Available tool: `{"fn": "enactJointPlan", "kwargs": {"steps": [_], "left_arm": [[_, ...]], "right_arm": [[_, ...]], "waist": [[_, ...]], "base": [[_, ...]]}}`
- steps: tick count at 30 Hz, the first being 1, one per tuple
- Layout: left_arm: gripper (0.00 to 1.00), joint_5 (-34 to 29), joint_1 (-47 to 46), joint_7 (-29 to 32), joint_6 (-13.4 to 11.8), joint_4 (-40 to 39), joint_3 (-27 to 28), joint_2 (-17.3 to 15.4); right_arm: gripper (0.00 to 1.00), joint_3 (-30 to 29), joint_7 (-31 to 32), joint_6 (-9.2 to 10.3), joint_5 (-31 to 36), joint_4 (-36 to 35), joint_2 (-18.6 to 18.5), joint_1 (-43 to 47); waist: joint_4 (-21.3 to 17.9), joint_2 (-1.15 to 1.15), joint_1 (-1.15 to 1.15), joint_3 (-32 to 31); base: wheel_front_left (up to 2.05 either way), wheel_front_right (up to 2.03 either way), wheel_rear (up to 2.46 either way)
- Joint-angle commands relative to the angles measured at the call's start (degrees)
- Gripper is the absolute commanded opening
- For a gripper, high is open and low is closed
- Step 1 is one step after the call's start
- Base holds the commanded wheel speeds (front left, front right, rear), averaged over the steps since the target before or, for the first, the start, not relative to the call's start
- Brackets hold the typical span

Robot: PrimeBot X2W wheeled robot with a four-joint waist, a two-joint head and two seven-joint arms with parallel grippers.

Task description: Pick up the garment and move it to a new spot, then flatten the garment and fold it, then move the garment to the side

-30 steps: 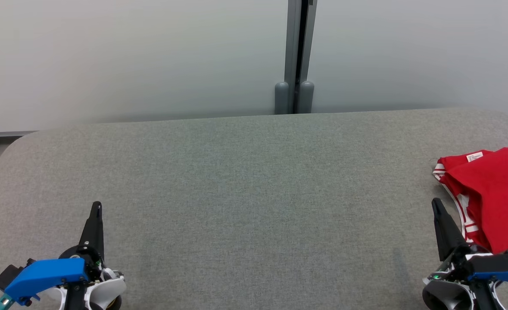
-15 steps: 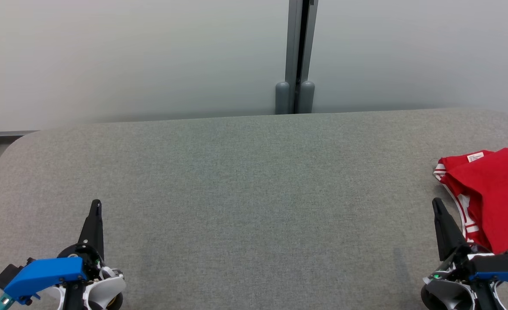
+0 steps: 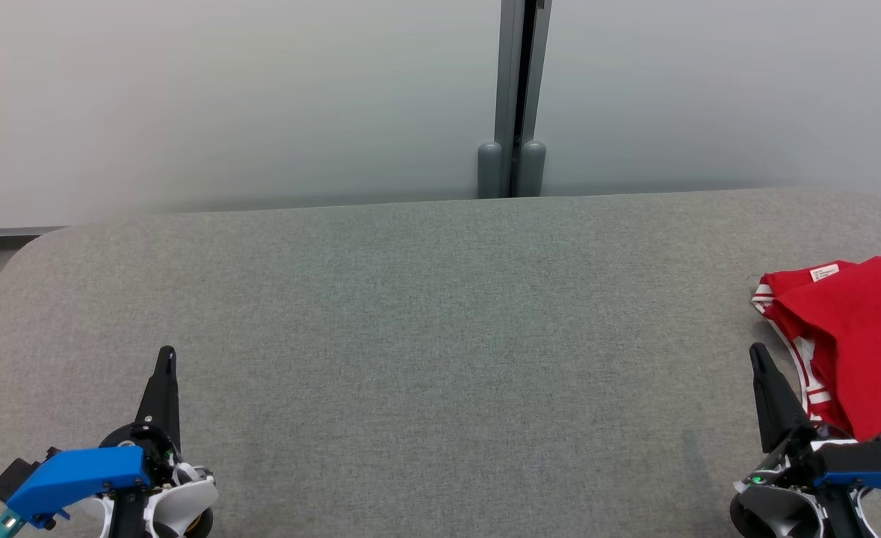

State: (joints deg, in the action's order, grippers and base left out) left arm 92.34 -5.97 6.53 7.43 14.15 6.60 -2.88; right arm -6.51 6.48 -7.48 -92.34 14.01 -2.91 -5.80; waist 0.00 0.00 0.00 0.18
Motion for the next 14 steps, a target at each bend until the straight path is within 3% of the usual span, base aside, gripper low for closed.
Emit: {"fn": "enactJointPlan", "kwargs": {"steps": [1, 14], "left_arm": [[0.0, 0.1, -0.5, 0.2, 0.2, -0.2, 0.1, 0.1], [0.0, 0.1, -0.5, 0.2, 0.2, -0.2, 0.1, 0.1]], "right_arm": [[0.0, -0.1, 0.2, -0.02, -0.1, 0.1, 0.1, -0.8], [0.0, -0.1, 0.2, -0.02, -0.1, 0.1, 0.1, -0.8]], "waist": [[0.0, 0.0, 0.0, 0.0], [0.0, 0.0, 0.0, 0.0]], "base": [[0.0, 0.0, 0.0], [0.0, 0.0, 0.0]]}}
